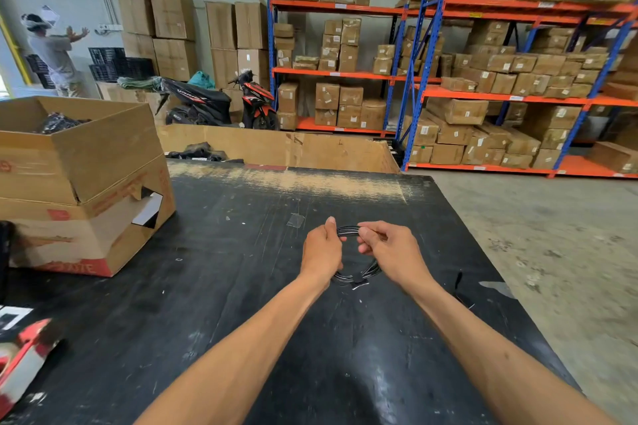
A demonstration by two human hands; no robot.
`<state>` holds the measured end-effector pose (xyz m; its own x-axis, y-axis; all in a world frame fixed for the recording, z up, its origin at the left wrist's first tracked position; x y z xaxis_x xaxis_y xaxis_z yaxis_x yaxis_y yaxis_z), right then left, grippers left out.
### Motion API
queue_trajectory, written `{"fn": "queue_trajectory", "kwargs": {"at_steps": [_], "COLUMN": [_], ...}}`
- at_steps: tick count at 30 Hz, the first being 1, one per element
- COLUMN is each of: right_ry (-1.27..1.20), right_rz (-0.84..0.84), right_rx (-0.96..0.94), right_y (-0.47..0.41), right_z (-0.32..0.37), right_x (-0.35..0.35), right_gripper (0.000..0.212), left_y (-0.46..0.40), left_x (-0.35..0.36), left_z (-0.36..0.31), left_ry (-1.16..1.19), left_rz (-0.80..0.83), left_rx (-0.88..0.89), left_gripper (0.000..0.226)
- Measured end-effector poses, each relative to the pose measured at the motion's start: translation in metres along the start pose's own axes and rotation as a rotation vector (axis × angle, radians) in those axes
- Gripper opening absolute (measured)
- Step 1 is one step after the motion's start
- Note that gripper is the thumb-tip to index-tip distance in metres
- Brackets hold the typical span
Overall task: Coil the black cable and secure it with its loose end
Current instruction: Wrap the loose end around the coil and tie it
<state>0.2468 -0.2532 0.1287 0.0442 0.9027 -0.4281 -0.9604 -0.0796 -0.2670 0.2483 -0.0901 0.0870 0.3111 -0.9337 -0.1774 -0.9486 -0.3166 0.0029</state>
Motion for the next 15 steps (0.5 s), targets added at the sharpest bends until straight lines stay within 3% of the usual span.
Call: {"fn": "queue_trajectory", "kwargs": {"at_steps": [3,8,15], "right_ry": [-0.006,0.041,0.015], "right_rz": [-0.026,-0.137,-0.086], "right_rx": [0.022,0.015,0.068], "right_y": [-0.001,-0.004,-0.010], "right_z": [-0.002,-0.003,-0.016], "right_x": [-0.005,-0.022,-0.025], "right_gripper": [0.016,0.019,0.007], "left_y": [0.001,0.001,-0.004], "left_x": [0.004,0.012,0.015], "left_z": [0.001,-0.028,-0.038], "left_ry": [0.043,0.013,-0.080], "left_rz": [0.064,0.237,0.373], "left_rx": [0.011,0.186,0.166], "left_gripper": [0.044,0.023,0.028]}}
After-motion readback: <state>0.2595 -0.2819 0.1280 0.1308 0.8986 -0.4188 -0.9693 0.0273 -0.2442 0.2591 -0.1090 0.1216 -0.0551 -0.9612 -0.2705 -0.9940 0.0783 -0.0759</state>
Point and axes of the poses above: each hand's wrist, its own y-axis away from the middle knuckle, its own x-axis out of the palm, z = x × y, the point moved 9 cm from there along -y, towards the middle knuckle, and after that the axes turned 2 degrees about -x, right-handed, at the moved point
